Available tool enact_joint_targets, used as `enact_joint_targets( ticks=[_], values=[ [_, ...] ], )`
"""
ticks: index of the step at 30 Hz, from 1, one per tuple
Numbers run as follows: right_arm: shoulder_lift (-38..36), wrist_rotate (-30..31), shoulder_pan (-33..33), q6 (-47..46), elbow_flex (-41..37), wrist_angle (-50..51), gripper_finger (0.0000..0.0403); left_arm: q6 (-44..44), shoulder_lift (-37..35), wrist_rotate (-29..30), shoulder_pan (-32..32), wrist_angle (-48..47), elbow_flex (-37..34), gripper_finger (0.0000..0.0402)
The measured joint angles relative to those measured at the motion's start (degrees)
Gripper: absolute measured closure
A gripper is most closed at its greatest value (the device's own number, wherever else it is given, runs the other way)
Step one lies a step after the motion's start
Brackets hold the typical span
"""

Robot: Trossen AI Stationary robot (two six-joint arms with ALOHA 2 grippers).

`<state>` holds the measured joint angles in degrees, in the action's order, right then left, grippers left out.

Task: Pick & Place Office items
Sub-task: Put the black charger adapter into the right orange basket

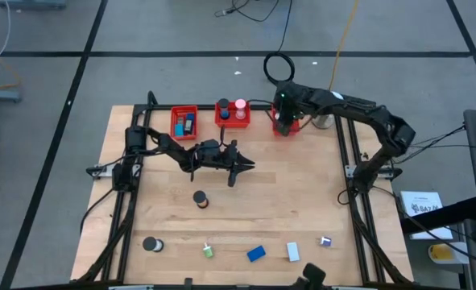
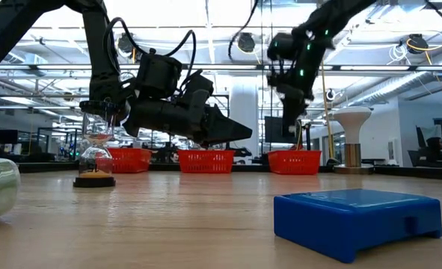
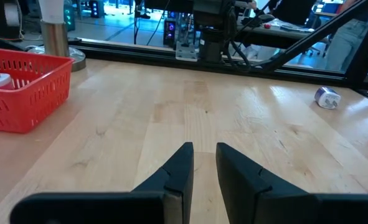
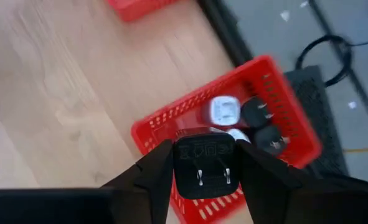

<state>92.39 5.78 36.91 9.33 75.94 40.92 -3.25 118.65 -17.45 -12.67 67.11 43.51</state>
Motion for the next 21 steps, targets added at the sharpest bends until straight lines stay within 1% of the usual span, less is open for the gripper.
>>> enact_joint_targets(
  ticks=[2,7,12,17,21],
  values=[
    [1.4,-1.3,1.3,1.6,-0.5,0.5,0.0252,0.0,0.0,0.0,0.0,0.0,0.0,0.0334],
    [3.8,-1.8,2.8,6.4,-0.4,0.1,0.026,0.0,0.0,0.0,0.0,0.0,0.0,0.0334],
    [4.2,-6.0,3.3,11.5,-0.6,0.6,0.0254,0.0,0.0,0.0,0.0,0.0,0.0,0.0334],
    [4.3,-6.0,3.9,16.1,-3.4,-0.1,0.0259,0.0,0.0,0.0,0.0,0.0,0.0,0.0334],
    [4.3,-5.9,5.1,18.6,-6.4,-4.5,0.0257,0.0,0.0,0.0,0.0,0.0,0.0,0.0334]
  ],
)
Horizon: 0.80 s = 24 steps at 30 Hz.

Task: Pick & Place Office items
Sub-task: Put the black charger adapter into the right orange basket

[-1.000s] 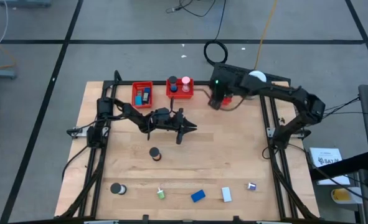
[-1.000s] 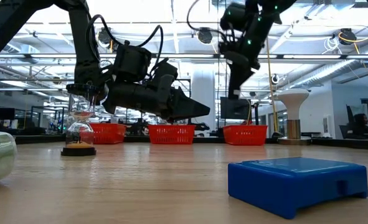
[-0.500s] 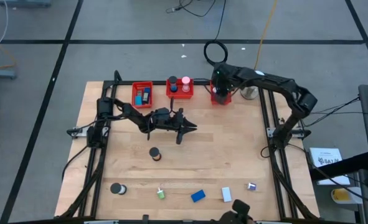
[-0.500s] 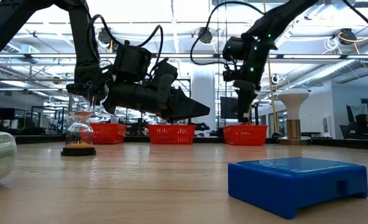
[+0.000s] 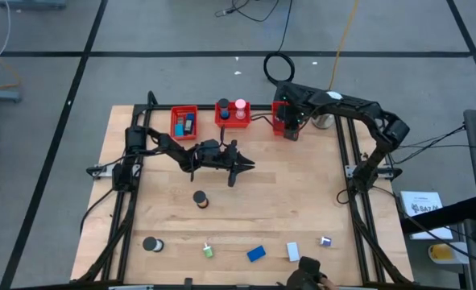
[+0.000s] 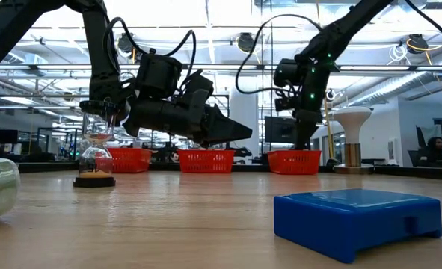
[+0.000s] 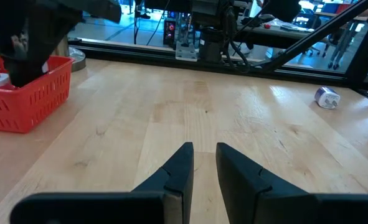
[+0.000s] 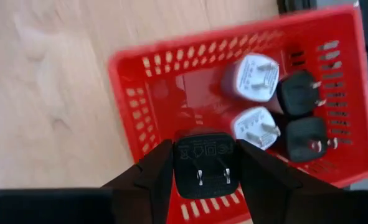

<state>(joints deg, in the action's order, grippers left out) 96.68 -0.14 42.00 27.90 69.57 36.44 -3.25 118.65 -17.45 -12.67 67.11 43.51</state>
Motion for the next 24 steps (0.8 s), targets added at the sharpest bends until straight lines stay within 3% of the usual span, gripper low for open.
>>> enact_joint_targets(
  ticks=[24],
  values=[
    [0.0,-2.9,3.1,4.7,-5.2,-5.4,0.0249,0.0,0.0,0.0,0.0,0.0,0.0,0.0334]
  ],
)
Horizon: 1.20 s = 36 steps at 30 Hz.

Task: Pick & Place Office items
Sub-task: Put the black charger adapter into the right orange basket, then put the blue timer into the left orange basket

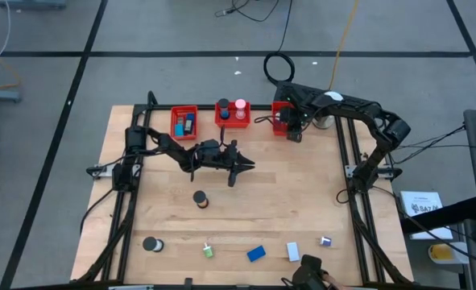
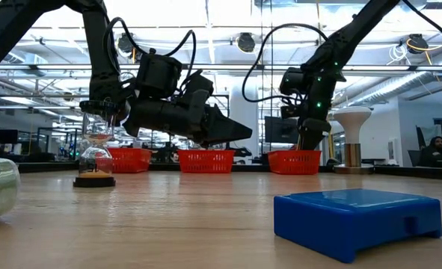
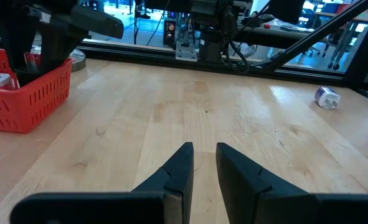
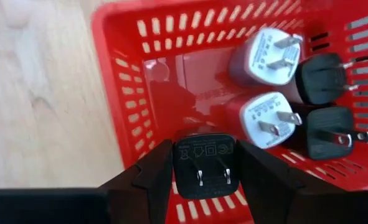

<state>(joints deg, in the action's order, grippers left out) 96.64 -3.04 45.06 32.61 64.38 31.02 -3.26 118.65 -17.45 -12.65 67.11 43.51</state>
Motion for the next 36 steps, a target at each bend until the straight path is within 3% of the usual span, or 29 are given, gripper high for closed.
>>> enact_joint_targets(
  ticks=[9,19,23,29,36],
  values=[
    [0.0,1.5,0.0,-0.2,-1.1,-2.6,0.0242,-0.5,0.0,0.0,0.5,0.2,0.7,0.0334],
    [-0.8,2.0,-0.6,-2.7,-1.1,-3.4,0.0185,-0.3,0.0,0.0,1.9,0.2,0.7,0.0334],
    [-4.5,6.0,-2.3,-3.5,-1.1,-2.8,0.0182,0.2,0.0,0.0,1.9,0.0,0.7,0.0334],
    [-13.7,7.5,-5.6,-8.9,-1.1,-1.0,0.0233,-1.9,0.0,0.0,2.0,-0.1,0.7,0.0334],
    [-23.0,7.5,-12.8,-16.7,-10.4,-10.3,0.0354,-3.3,0.0,0.1,1.7,-1.3,2.6,0.0334]
  ],
)
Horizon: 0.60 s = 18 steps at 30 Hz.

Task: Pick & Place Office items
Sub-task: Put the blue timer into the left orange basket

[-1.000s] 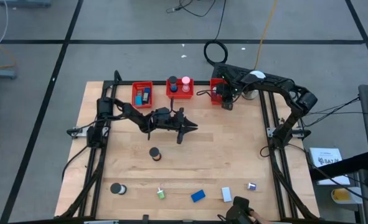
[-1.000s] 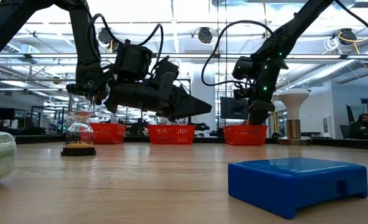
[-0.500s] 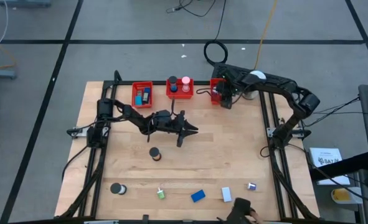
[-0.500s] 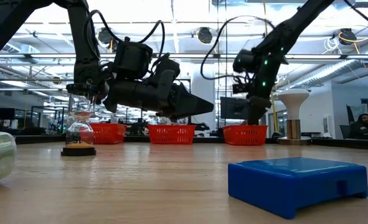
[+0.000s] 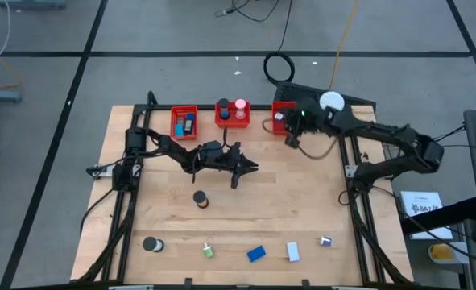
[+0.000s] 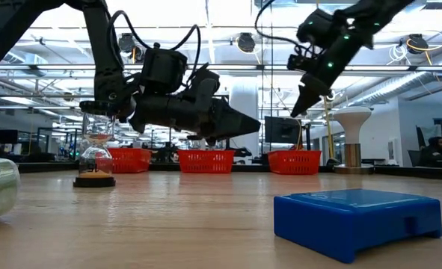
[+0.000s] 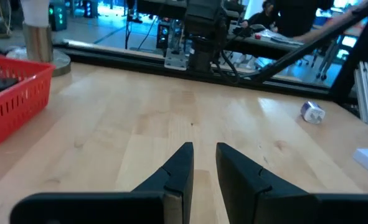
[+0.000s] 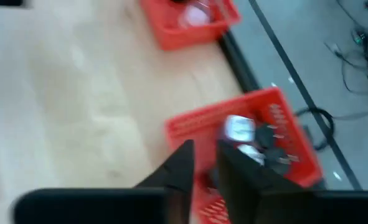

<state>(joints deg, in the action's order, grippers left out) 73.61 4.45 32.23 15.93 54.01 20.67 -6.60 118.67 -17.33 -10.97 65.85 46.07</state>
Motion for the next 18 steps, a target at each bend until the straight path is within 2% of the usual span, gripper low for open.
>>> enact_joint_targets(
  ticks=[3,8,11,16,18],
  values=[
    [-3.1,0.0,-3.7,-3.6,-6.7,-7.0,0.0394,0.0,-0.5,0.2,0.0,-0.9,0.1,0.0341],
    [-6.7,1.4,-10.2,-10.9,-17.6,-20.0,0.039,0.5,-5.5,0.7,0.0,-7.0,0.0,0.0394],
    [-8.0,4.8,-14.3,-12.2,-22.7,-25.8,0.0399,1.0,-9.5,2.2,0.7,-13.9,-0.1,0.0395],
    [-8.9,9.3,-20.0,-14.3,-25.5,-26.2,0.0398,8.3,-16.2,8.6,4.3,-24.7,-0.4,0.0396],
    [-9.0,9.3,-21.8,-15.0,-25.6,-25.5,0.04,10.0,-18.1,9.9,5.6,-24.8,-1.0,0.0397]
  ],
)
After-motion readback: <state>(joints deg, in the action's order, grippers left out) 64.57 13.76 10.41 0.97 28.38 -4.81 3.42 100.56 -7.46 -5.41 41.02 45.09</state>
